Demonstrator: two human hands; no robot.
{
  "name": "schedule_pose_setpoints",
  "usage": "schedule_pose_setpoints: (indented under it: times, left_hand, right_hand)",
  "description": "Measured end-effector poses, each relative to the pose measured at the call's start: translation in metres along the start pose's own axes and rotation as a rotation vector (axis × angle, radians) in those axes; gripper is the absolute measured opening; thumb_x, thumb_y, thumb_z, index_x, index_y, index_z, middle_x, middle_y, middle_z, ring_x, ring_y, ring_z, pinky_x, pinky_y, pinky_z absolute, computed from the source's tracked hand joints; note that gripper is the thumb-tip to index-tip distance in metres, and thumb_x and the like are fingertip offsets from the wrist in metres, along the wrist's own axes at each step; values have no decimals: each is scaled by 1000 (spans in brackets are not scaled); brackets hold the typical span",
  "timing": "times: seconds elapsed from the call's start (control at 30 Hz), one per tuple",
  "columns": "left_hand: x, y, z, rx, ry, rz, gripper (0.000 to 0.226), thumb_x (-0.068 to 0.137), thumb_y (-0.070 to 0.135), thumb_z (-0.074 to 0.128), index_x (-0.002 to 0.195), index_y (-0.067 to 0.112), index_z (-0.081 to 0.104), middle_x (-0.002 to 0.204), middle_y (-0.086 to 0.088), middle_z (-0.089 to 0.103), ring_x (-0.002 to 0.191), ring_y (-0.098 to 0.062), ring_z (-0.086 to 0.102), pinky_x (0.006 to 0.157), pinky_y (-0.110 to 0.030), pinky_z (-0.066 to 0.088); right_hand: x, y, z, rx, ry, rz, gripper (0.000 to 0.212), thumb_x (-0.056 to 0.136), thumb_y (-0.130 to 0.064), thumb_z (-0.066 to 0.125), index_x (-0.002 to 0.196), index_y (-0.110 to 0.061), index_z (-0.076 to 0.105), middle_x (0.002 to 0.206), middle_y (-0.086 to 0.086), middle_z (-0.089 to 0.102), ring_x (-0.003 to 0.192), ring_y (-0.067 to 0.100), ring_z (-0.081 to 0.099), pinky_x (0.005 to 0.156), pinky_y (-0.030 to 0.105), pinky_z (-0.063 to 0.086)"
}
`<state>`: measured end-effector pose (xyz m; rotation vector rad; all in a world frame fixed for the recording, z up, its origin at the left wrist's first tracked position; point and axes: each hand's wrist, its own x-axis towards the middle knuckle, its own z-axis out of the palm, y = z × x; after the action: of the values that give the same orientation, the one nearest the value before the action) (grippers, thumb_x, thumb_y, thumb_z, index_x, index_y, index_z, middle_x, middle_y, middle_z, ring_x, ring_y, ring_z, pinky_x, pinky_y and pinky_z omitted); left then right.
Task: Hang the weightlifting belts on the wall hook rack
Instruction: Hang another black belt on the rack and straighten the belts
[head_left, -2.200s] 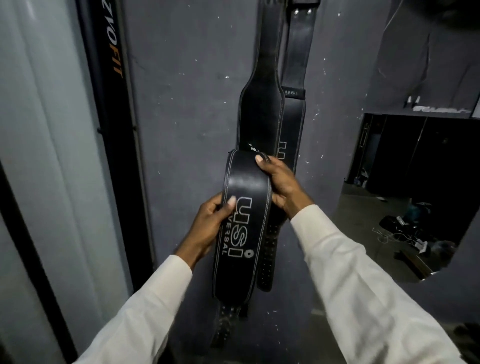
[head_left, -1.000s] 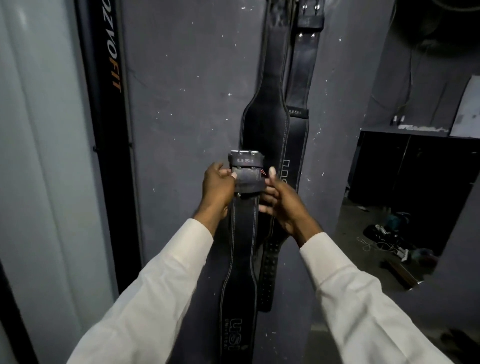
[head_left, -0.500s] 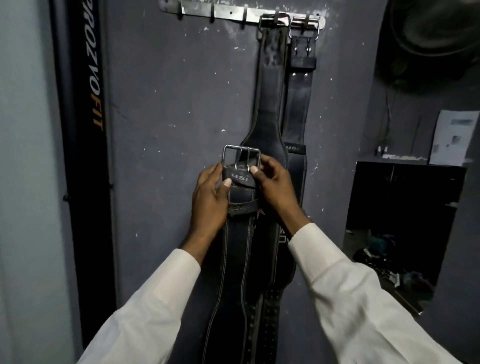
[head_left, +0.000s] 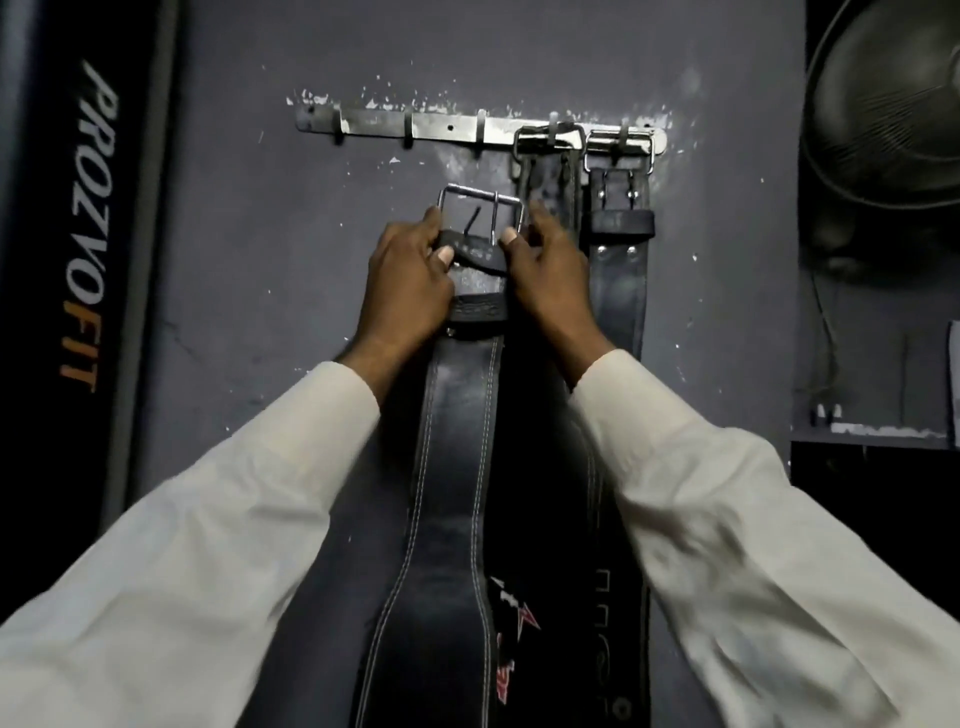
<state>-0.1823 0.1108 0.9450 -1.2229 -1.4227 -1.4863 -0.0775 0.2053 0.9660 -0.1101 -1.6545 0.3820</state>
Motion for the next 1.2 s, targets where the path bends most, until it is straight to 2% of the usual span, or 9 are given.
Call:
schedule_pose_setpoints:
  times: [0.07, 0.17, 0.3, 0.43, 0.53, 0.7, 0.93, 1.07, 1.2]
  left_hand:
    - [37, 1, 6, 23, -17, 11, 48, 100, 13, 50, 147, 11, 45, 132, -15, 54, 126, -24, 52, 94, -12, 29]
    - [87, 1, 14, 27, -38, 38, 34, 92, 20, 49, 122, 10, 63, 125, -17, 61, 123, -32, 57, 106, -33, 43]
    - [128, 8, 17, 80, -34, 52, 11, 90, 12, 49, 87, 18, 58, 112, -22, 65, 114, -37, 60, 86, -28, 43]
    - [155, 1, 25, 96, -56, 46, 22, 88, 11, 46, 99, 7, 65, 114, -21, 66, 114, -34, 60, 91, -31, 45]
    - [158, -3, 29, 127, -132, 38, 30, 88, 7, 46, 107, -2, 67, 116, -26, 66, 118, -37, 59, 103, -34, 43]
    - [138, -17, 35, 93, -152, -3, 31, 87, 12, 47, 111, 1, 64, 124, -29, 60, 125, -42, 53, 106, -34, 42]
    - [48, -23, 33, -324, -42, -167, 28, 80, 43, 69, 100, 24, 69, 83, 26, 69, 83, 0, 63, 88, -25, 50]
    - [-22, -38, 38, -319, -172, -186, 73, 82, 29, 72, 149, 24, 42, 136, 8, 61, 120, -6, 58, 101, -19, 43]
    - [-108, -64, 42, -323, -233, -297, 82, 90, 18, 68, 157, 28, 23, 149, 10, 47, 128, 1, 45, 92, 7, 31]
  right_hand:
    - [36, -1, 0, -15, 40, -31, 59, 97, -18, 58, 151, -14, 35, 93, -6, 57, 74, 4, 54, 62, 9, 37]
    - [83, -3, 1, -89, 62, -55, 49, 95, -19, 61, 140, -6, 46, 96, -1, 60, 82, 12, 57, 67, 15, 36]
    - [130, -12, 1, -203, 21, -104, 25, 96, -25, 58, 115, -10, 66, 101, 6, 68, 96, 20, 62, 80, 25, 43]
    - [153, -15, 2, -398, -65, -84, 22, 99, -23, 50, 80, -14, 55, 94, 17, 59, 92, 24, 55, 70, 29, 30]
    - [157, -14, 5, -511, -150, -64, 34, 103, -25, 45, 114, 1, 64, 127, 24, 61, 124, 34, 53, 94, 31, 38]
    - [132, -3, 21, -526, -172, -29, 40, 103, -23, 43, 134, 3, 48, 148, 33, 38, 138, 42, 39, 119, 34, 18]
    - [38, 15, 39, -190, -5, -36, 52, 97, -16, 53, 145, 0, 40, 143, 24, 47, 132, 33, 47, 107, 33, 36]
    - [-37, 36, 49, -127, -53, 60, 45, 94, -12, 42, 138, -13, 50, 122, 15, 63, 111, 28, 62, 98, 33, 50]
    - [-130, 64, 51, -58, -153, 194, 39, 101, -20, 39, 136, -32, 50, 121, -8, 66, 106, 7, 65, 102, 33, 51]
